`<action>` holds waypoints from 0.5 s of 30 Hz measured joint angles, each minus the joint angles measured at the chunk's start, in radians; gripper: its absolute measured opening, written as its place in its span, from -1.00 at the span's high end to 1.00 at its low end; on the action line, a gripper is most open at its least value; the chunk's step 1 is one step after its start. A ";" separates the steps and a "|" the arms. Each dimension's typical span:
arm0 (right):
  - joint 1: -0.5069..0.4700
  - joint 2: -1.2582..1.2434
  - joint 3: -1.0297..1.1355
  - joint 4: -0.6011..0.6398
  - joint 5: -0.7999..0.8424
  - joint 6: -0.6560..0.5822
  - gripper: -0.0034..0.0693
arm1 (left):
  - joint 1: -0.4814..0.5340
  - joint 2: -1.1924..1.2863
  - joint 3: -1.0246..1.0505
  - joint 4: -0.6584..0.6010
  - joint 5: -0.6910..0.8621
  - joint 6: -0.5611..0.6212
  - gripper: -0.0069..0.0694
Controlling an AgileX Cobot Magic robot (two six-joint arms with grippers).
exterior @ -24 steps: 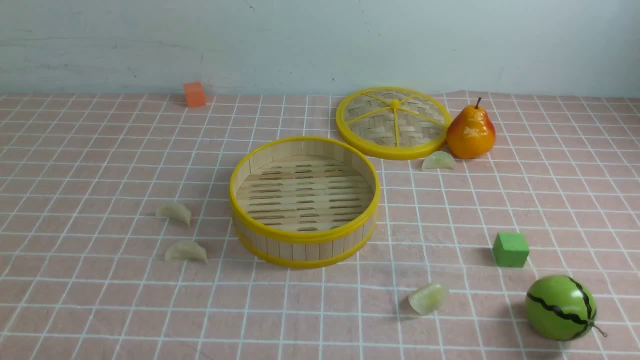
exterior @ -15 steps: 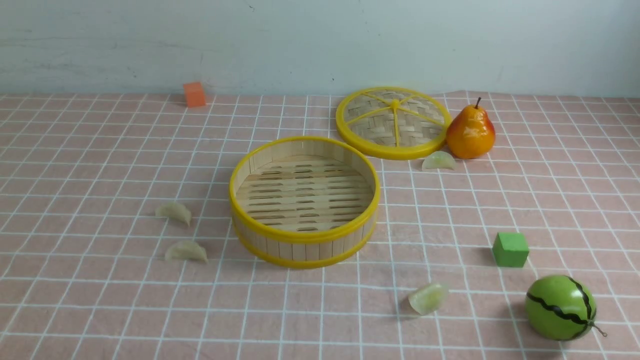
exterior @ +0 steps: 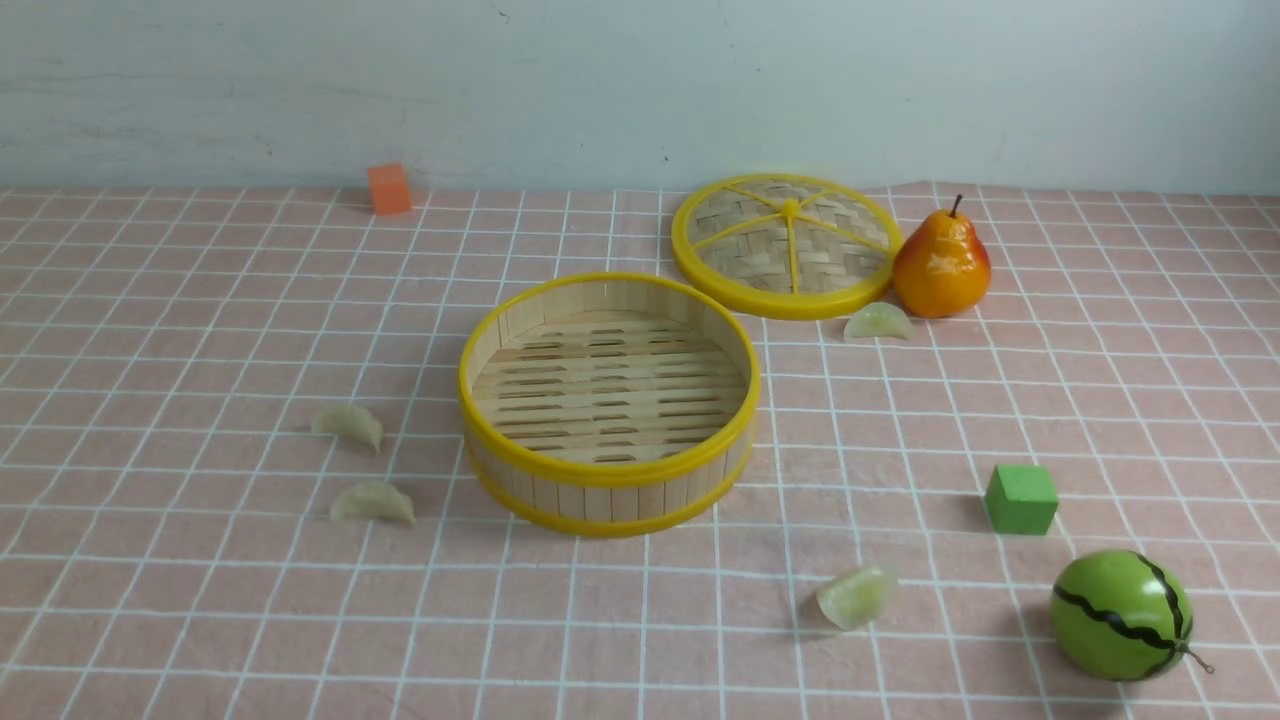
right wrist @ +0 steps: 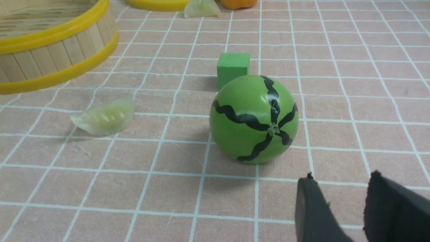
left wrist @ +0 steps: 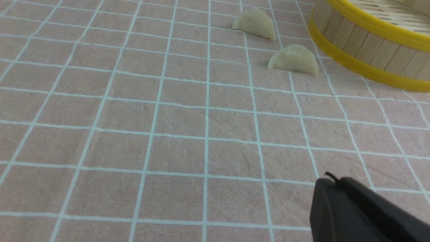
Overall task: Put the dumplings into the steamer on the table with the pink tablecloth.
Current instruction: 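Reach for and grasp a dumpling on the table with the left gripper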
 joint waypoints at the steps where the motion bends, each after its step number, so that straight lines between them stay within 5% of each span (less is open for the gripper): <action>1: 0.000 0.000 0.000 0.000 0.000 0.000 0.25 | 0.000 0.000 0.000 0.000 0.000 0.000 0.86; 10: 0.000 0.000 0.000 0.000 0.000 0.000 0.25 | 0.000 0.000 0.000 -0.016 -0.027 0.000 0.86; 15: 0.000 0.000 0.011 0.000 -0.088 -0.005 0.25 | 0.000 0.000 0.000 -0.015 -0.163 0.003 0.85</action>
